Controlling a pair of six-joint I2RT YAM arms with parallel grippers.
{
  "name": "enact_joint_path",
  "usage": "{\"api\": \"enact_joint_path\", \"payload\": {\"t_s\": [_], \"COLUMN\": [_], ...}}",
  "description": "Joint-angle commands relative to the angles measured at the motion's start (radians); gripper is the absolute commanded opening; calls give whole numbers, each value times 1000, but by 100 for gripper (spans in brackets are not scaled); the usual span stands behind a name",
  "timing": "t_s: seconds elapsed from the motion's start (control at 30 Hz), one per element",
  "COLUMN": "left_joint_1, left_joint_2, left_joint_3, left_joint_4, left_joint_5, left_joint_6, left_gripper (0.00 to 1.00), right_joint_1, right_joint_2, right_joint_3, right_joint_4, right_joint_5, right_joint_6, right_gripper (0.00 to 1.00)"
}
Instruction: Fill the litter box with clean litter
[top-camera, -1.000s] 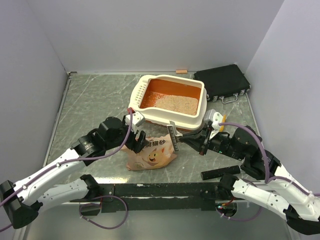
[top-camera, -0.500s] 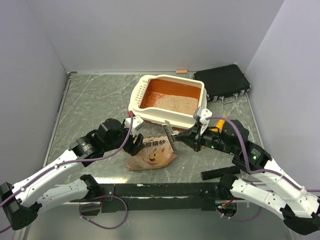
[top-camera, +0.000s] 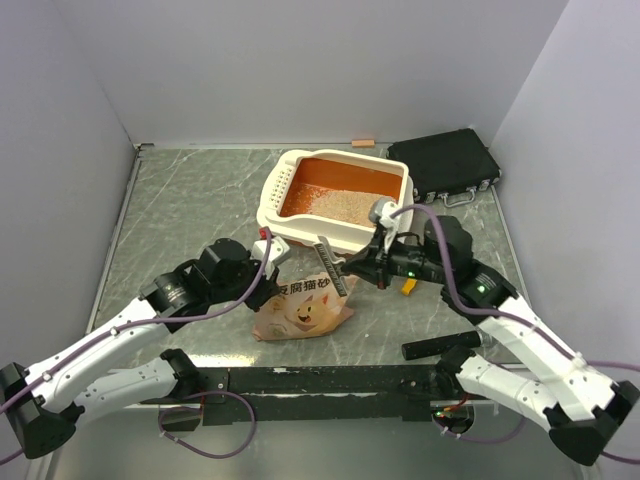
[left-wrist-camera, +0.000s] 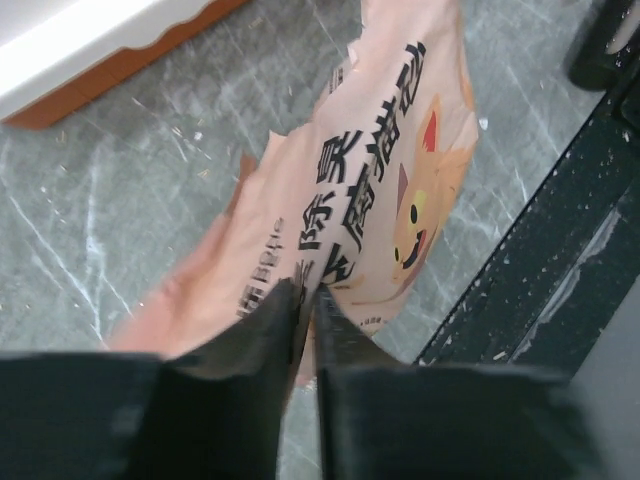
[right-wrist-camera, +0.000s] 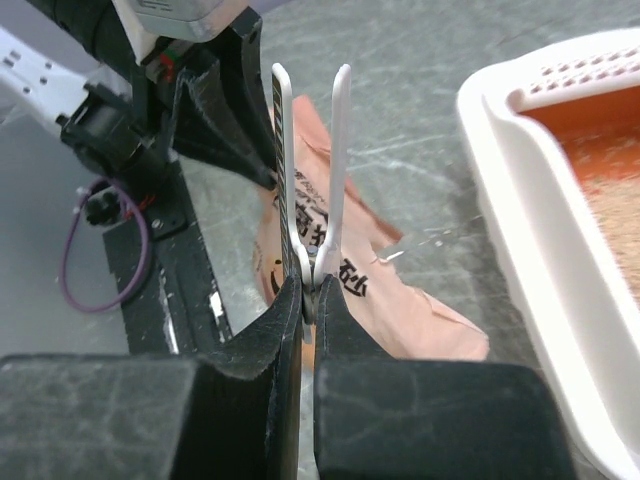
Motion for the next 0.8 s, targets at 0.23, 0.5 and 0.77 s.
{"api": "enact_joint_path", "payload": {"t_s": [0.23, 0.5, 0.77], "left_joint_1": [-5, -3, -5], "left_joint_2": [-9, -52, -77], "left_joint_3": [2, -9, -40], "left_joint_4": [2, 16, 52], "left_joint_5": [10, -16, 4], "left_joint_6": [22, 8, -3], "left_gripper": [1, 1, 1], "right_joint_1": [-15, -67, -113], "right_joint_2": [71, 190, 189], "right_joint_3": [-50, 25, -85], "right_joint_4": [255, 221, 420], "right_joint_5": [-170, -344, -551], "right_joint_6": [-205, -348, -446], "right_gripper": [0, 0, 0]}}
